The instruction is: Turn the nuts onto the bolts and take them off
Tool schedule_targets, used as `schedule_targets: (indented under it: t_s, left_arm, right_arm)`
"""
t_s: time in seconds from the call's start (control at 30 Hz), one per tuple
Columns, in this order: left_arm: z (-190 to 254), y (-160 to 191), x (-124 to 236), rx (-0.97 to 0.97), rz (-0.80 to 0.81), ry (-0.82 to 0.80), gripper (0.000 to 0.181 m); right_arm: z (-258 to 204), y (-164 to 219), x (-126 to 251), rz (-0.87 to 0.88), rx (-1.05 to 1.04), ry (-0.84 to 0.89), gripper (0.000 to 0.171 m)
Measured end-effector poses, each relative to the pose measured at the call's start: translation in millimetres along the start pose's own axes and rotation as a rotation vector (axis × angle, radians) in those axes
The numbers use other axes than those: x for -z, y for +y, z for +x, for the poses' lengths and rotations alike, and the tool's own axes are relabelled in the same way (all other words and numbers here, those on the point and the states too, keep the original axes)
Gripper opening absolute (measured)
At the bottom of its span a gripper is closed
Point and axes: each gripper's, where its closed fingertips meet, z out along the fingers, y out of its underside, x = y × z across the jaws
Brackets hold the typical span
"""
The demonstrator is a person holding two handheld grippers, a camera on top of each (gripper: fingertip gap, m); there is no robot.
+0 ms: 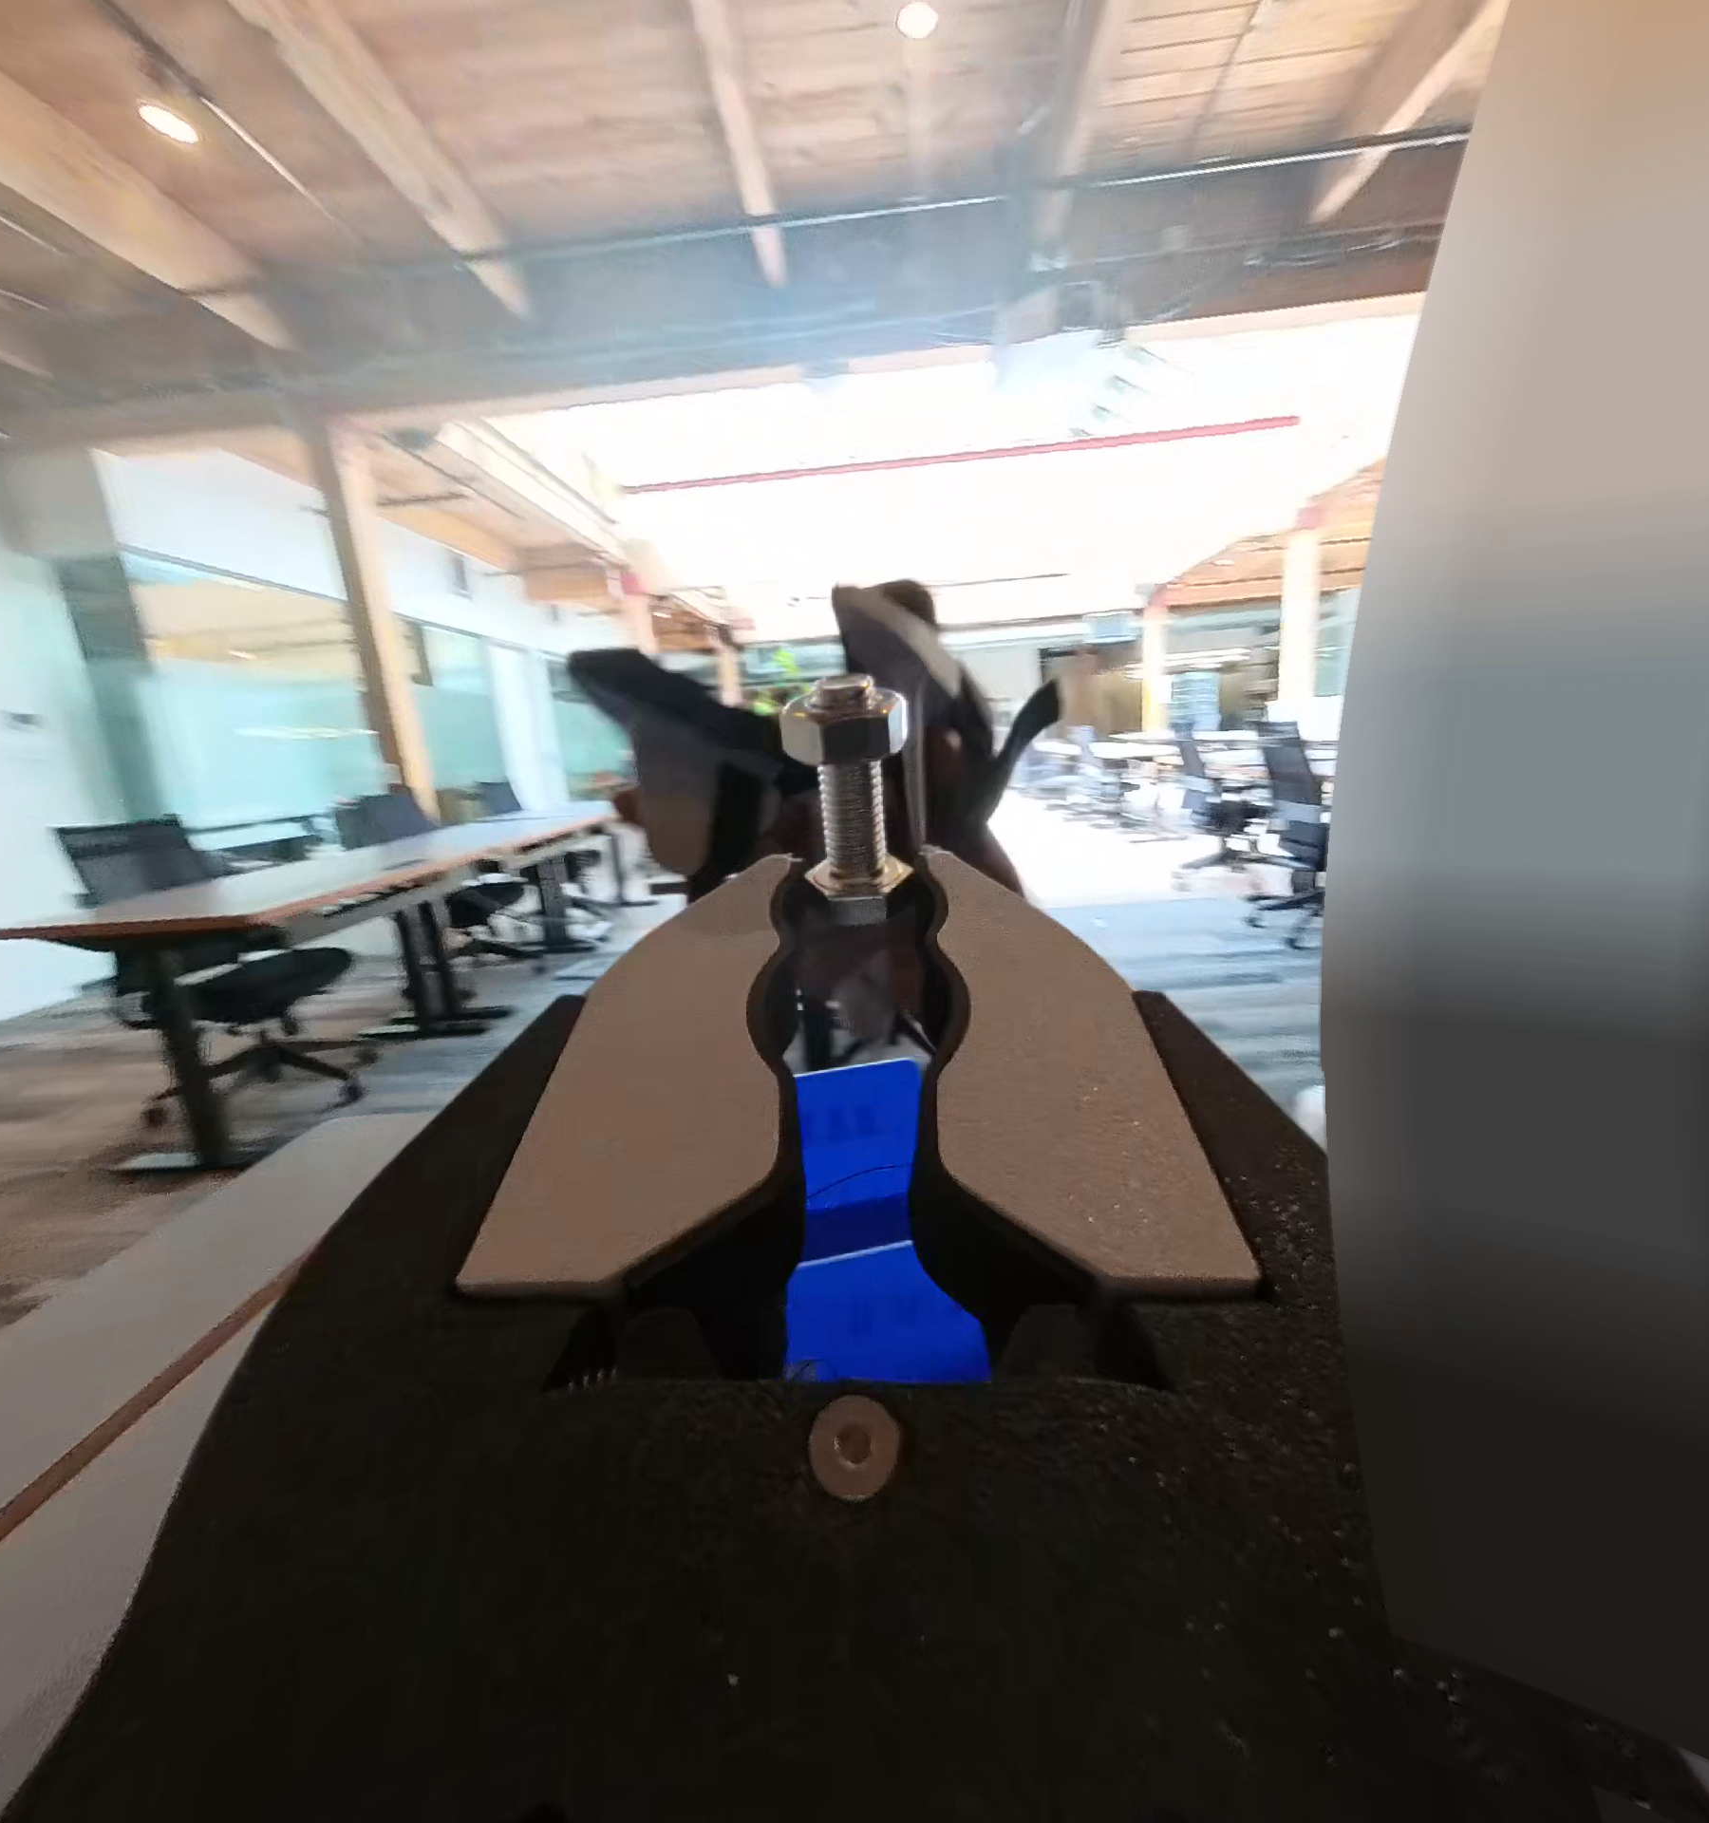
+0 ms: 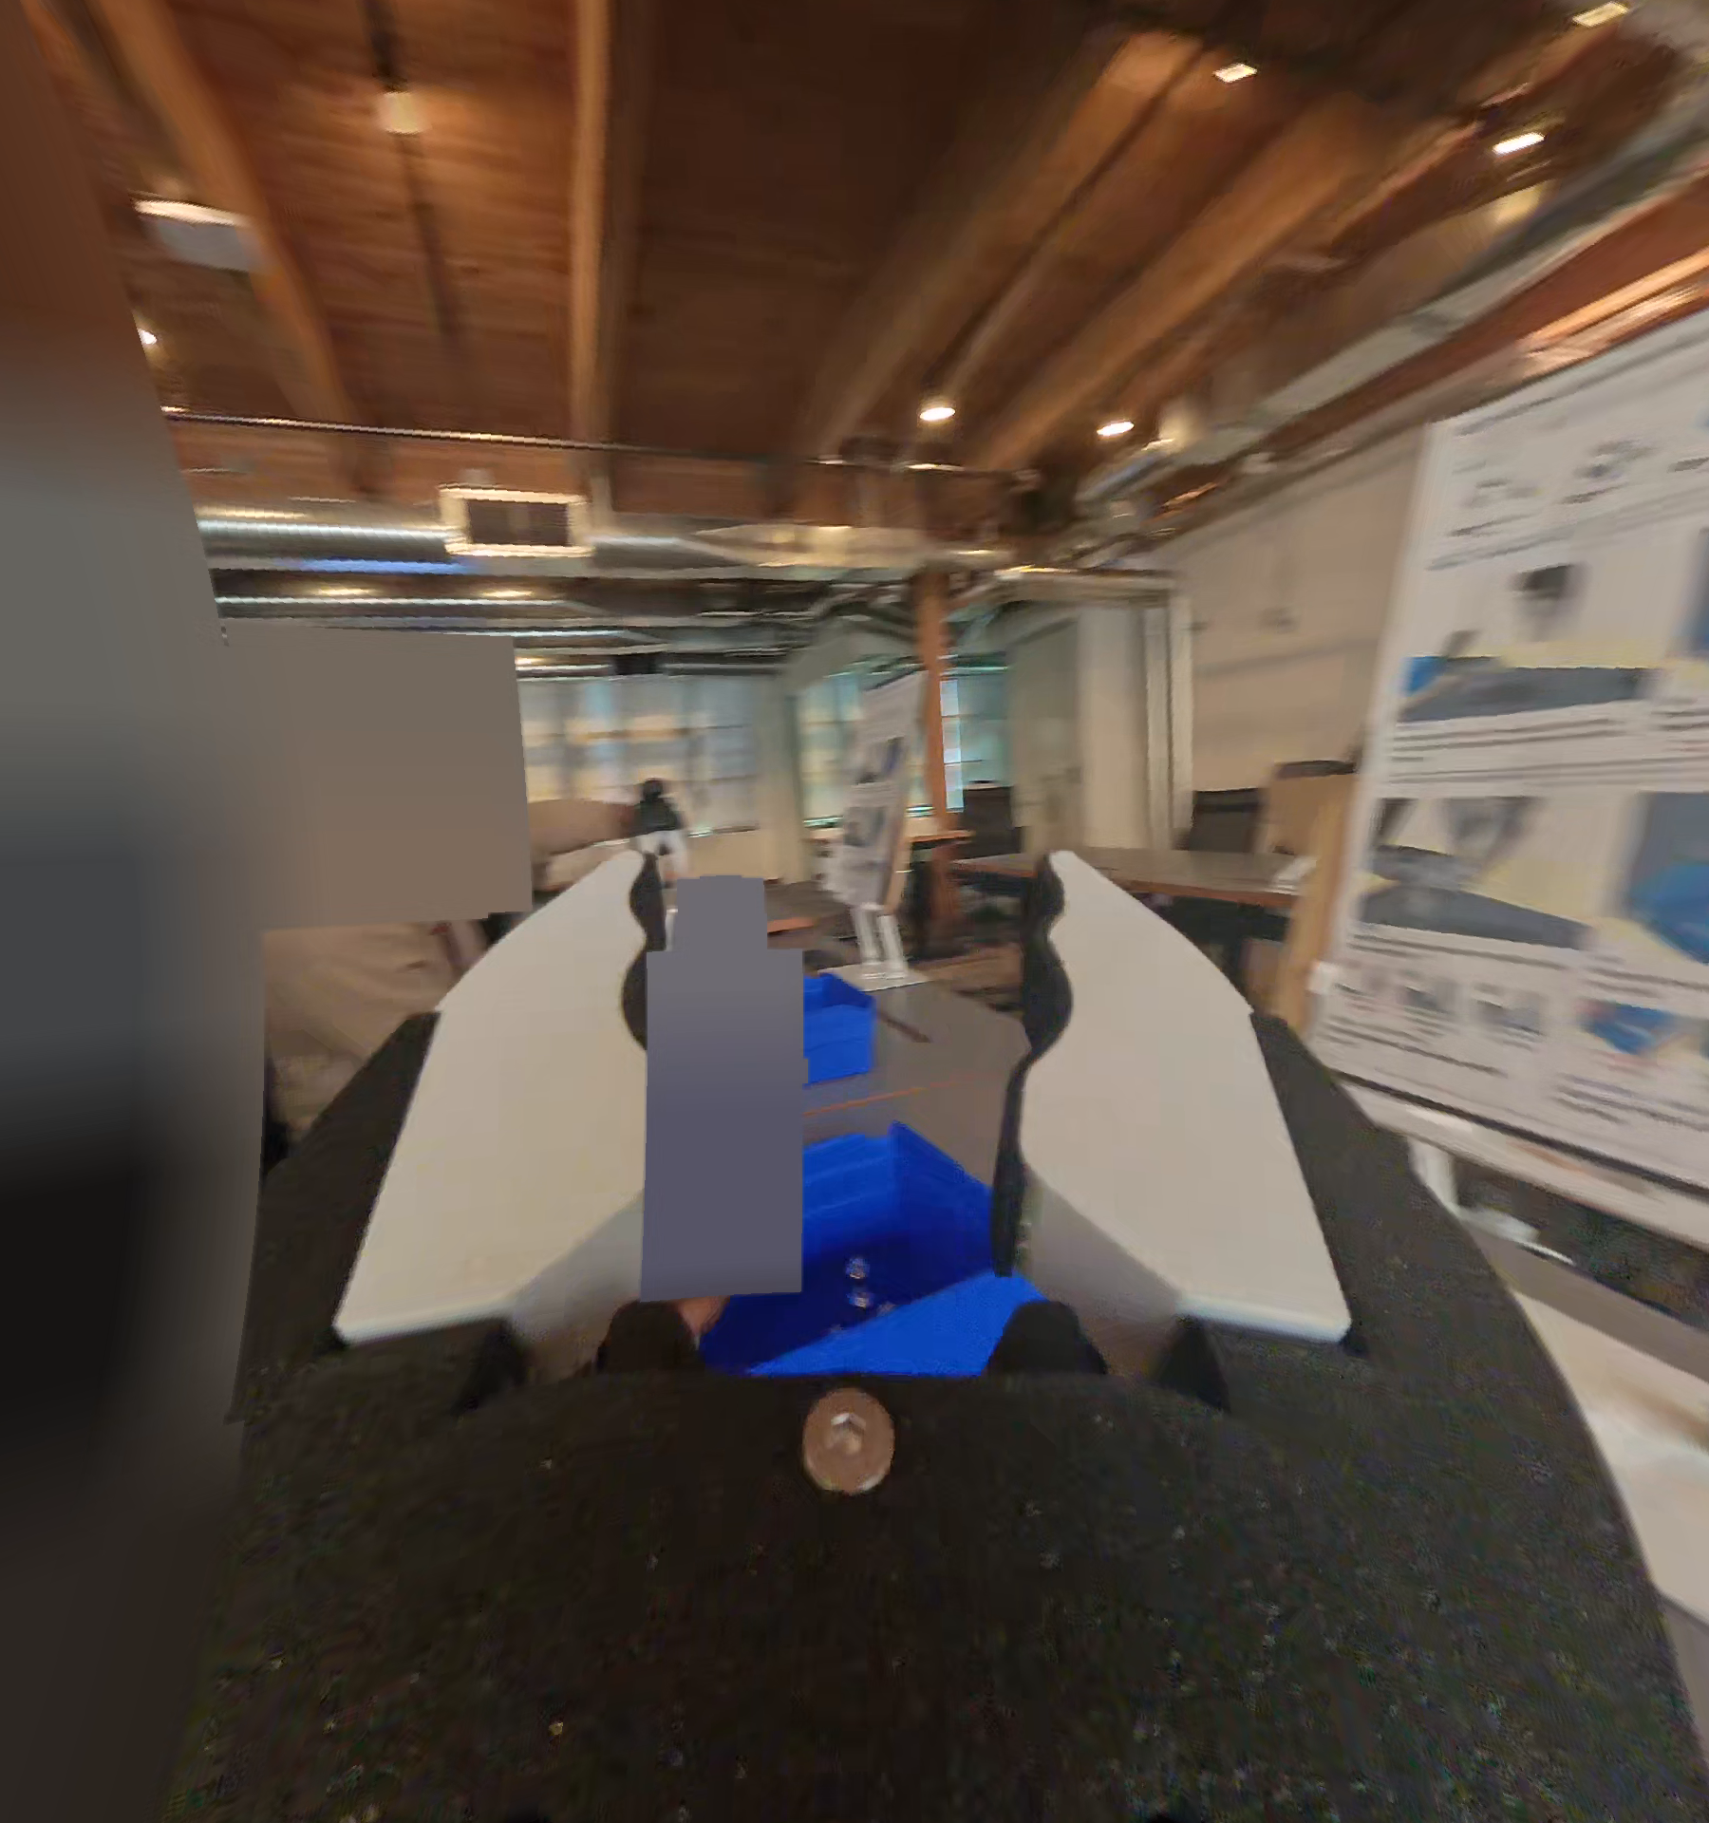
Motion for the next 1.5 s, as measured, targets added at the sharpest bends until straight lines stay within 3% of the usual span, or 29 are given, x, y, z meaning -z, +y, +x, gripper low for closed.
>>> schedule_targets:
  t_s: [0.2,0.47,0.57,0.7,0.87,1.03,1.1,1.23,1.4,1.43,1.5]
  left_arm:
    - [30,102,-19,-0.048,-0.015,-0.071,0.020]
    - [21,174,6,-0.026,-0.106,-0.039,0.020]
    - [7,182,23,-0.027,-0.153,-0.080,0.020]
    - [-13,186,48,-0.068,-0.222,-0.124,0.020]
    - [-31,190,84,-0.052,-0.278,-0.129,0.020]
    - [-33,184,92,0.010,-0.246,-0.106,0.020]
    - [-33,185,91,0.018,-0.246,-0.103,0.020]
    - [-34,187,88,0.043,-0.251,-0.104,0.020]
    - [-35,192,86,-0.034,-0.295,-0.166,0.020]
    - [-38,191,87,-0.031,-0.289,-0.185,0.020]
    - [-42,190,88,-0.018,-0.285,-0.217,0.020]
  right_arm:
    - [-16,10,67,-0.014,0.076,0.235,0.057]
    - [-76,79,78,-0.071,0.104,0.112,0.048]
    - [-63,116,74,-0.081,0.097,0.108,0.043]
    - [-9,165,74,-0.193,0.172,0.215,0.038]
    - [27,202,66,-0.325,0.213,0.176,0.035]
    - [52,224,81,-0.502,0.348,0.180,0.034]
    - [51,221,83,-0.481,0.329,0.141,0.030]
    - [6,208,57,-0.300,0.133,-0.073,0.026]
    - [0,234,28,-0.367,0.095,0.015,0.055]
    - [-2,236,25,-0.360,0.100,0.044,0.054]
    - [5,238,23,-0.347,0.140,0.175,0.031]
